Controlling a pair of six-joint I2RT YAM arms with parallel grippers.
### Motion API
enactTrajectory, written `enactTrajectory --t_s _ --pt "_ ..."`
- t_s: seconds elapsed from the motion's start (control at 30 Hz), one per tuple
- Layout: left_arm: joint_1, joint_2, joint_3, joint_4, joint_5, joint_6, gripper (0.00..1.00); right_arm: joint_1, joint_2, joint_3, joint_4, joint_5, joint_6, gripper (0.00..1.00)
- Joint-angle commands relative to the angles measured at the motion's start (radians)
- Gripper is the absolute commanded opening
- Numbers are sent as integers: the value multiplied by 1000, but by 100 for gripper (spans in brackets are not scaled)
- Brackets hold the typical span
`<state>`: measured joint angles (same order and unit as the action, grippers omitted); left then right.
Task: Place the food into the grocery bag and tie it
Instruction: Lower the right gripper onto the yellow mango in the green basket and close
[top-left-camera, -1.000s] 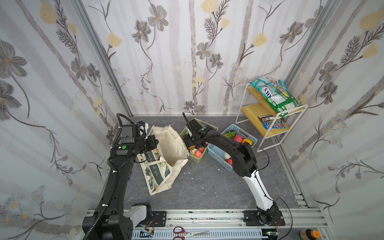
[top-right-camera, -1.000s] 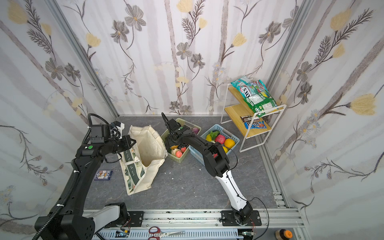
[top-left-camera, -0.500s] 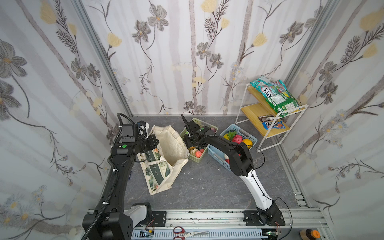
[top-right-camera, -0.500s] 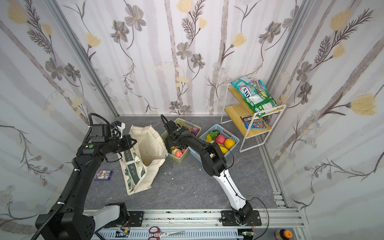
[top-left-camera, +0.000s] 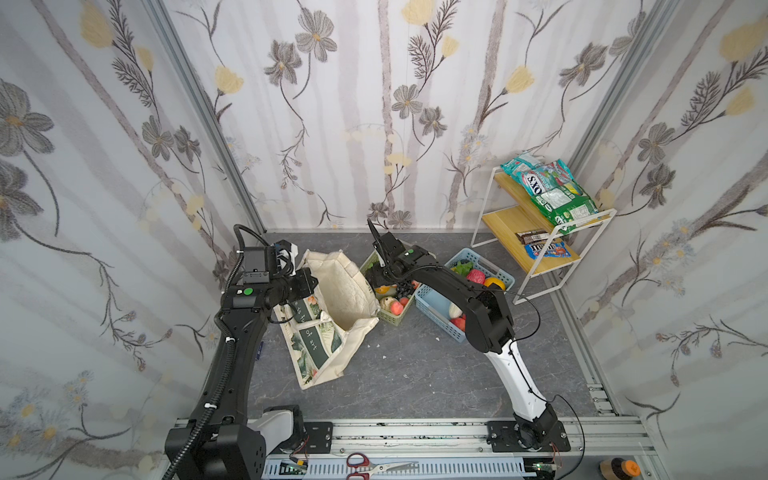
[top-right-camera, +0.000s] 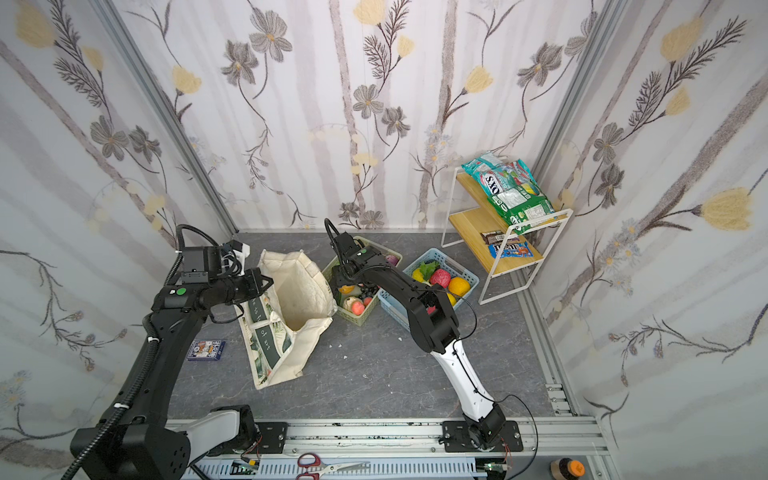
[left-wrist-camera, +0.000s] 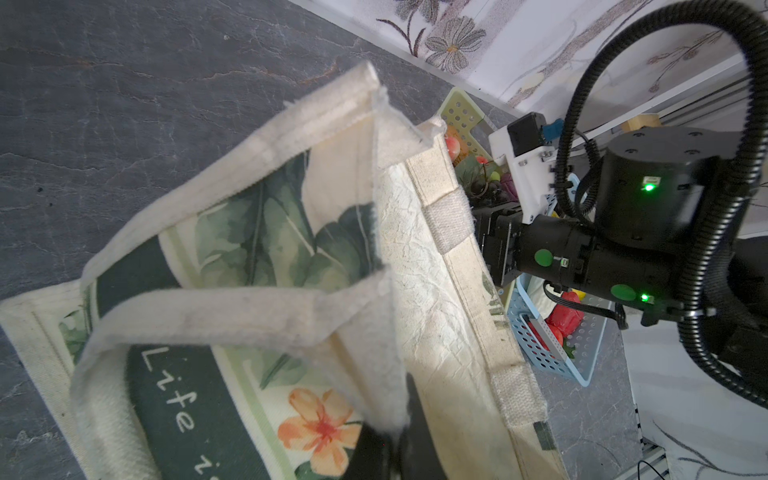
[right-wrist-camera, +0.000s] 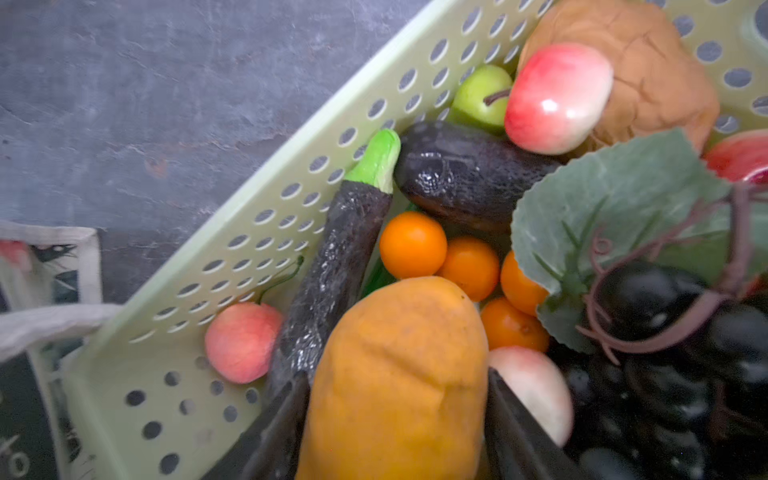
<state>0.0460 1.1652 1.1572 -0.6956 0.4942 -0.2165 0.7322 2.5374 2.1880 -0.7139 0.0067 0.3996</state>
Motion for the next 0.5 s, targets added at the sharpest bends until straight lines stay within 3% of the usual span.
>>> enactTrajectory --t_s 0.0,0.47 --pt "1 -7 -5 37 22 -8 0 -3 -31 -4 30 -6 8 63" --pt "-13 -6 -10 70 63 -44 0 -31 -129 -4 34 -31 -1 63"
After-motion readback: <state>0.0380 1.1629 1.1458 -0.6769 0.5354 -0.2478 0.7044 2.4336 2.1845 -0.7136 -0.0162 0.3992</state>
